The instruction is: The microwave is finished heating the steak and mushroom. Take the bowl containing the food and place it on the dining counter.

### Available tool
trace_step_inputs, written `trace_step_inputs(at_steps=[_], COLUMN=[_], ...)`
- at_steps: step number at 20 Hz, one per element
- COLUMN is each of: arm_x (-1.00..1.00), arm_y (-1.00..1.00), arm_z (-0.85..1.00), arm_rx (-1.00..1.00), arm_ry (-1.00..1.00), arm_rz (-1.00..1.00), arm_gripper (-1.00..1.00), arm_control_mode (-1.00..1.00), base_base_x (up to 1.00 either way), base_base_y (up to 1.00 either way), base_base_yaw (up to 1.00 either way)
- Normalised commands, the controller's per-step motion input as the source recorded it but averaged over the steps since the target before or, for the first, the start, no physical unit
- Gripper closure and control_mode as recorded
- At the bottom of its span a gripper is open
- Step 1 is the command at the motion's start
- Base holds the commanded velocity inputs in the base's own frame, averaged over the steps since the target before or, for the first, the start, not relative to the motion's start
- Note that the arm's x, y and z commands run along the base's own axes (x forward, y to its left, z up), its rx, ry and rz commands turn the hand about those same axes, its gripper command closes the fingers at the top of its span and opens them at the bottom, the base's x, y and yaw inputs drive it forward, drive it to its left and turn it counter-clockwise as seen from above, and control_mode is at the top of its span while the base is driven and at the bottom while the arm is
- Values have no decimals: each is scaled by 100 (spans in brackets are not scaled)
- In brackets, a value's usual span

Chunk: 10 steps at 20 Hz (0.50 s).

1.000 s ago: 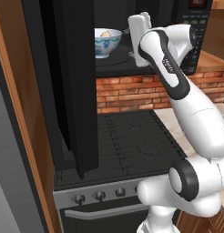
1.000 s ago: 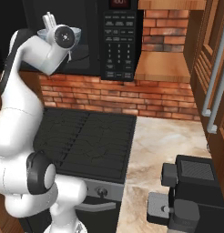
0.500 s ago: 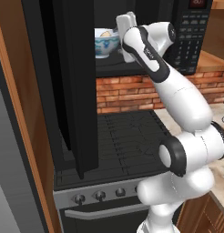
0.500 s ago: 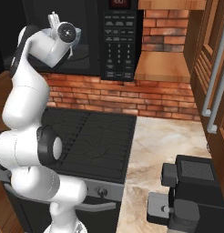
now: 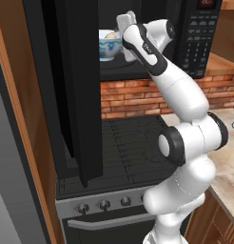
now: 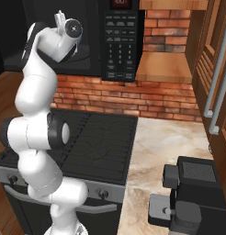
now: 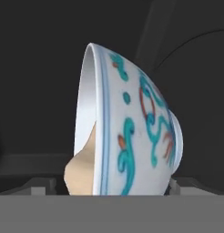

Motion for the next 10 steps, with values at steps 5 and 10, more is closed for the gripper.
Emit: trace_step_inputs(at_steps=[5, 10], arm_x=[41, 36], arm_y=[15, 24], arm_z=[-5, -4], arm_rx=[-3, -4], arm_ry=[5, 5], arm_rz=[0, 0], arm_gripper=[-100, -100], arm_control_mode=[-100, -100], base_base_x=[0, 0], base_base_y=[0, 0], base_base_yaw=[0, 0])
